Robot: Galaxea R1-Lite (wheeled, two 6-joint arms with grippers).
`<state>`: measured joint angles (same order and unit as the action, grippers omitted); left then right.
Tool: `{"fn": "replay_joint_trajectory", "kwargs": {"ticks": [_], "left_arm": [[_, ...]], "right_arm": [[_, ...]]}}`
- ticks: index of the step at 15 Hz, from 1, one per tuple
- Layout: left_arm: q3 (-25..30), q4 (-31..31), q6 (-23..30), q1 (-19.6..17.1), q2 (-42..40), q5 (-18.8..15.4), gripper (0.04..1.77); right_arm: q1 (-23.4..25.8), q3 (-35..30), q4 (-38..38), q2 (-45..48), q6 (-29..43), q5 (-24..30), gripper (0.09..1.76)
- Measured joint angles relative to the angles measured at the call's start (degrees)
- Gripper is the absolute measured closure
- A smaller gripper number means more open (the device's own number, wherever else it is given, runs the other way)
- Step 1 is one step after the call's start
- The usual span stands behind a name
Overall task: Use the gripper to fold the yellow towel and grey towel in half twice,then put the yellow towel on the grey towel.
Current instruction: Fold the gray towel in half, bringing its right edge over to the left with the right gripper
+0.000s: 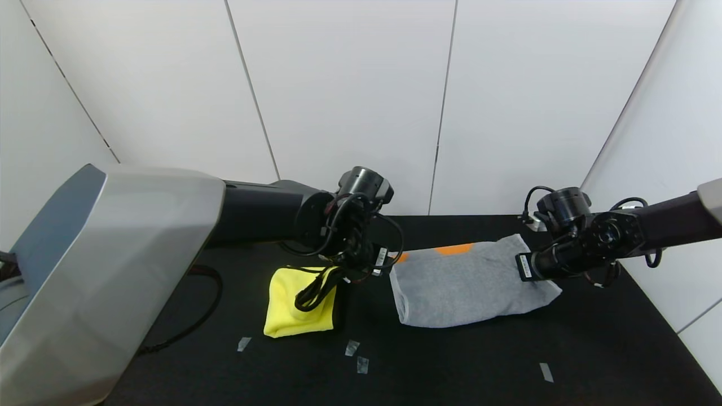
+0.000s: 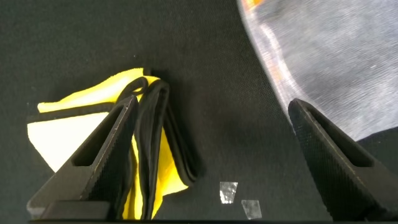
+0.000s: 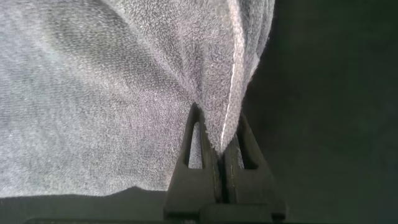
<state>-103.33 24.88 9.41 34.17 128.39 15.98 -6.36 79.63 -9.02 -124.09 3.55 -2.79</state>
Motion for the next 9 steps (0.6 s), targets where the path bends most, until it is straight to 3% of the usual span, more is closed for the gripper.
{"fn": "replay_joint_trajectory", "kwargs": {"ticks": [4, 9], "left_arm": [[1.62, 0.0, -0.3, -0.05, -2.05, -0.04, 0.09], [4.55, -0.01, -0.3, 0.04, -4.79, -0.04, 0.09]], "right_arm": [[-0.8, 0.16, -1.51, 3.36, -0.16, 0.11, 1.69], [-8.3, 0.22, -1.46, 6.42, 1.07, 0.61, 1.69]]}}
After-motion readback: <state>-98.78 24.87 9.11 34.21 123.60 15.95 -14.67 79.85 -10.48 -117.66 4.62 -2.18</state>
